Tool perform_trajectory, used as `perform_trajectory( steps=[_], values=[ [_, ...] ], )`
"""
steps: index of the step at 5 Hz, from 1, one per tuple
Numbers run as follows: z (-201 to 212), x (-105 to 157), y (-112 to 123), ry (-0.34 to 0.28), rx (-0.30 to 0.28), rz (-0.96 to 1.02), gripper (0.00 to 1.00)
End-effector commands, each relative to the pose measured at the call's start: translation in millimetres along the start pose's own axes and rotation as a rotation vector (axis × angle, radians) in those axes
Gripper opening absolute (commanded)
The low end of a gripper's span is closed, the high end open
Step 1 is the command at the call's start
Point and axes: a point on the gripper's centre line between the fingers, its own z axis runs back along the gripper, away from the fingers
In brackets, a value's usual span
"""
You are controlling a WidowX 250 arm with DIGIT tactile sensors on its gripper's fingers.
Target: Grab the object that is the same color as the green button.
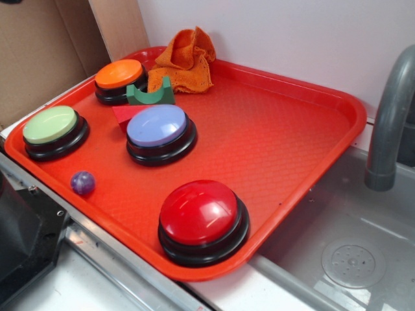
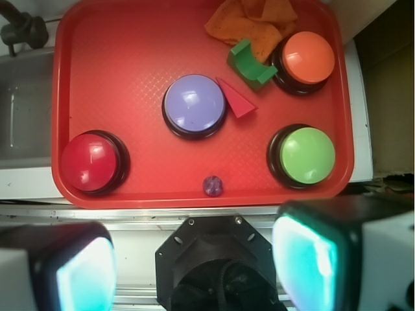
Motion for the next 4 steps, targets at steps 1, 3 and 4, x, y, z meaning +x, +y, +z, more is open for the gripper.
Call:
perform_trajectory(
  steps=[1, 3, 4],
  values=[
    [0.0, 0.0, 0.0, 0.0, 0.0, 0.0, 1.0],
    [-19.4, 24.0, 21.5, 0.003, -0.002, 0.203, 1.0],
    [-39.3, 42.2, 45.3, -0.033, 0.008, 0.417, 1.0]
  ],
)
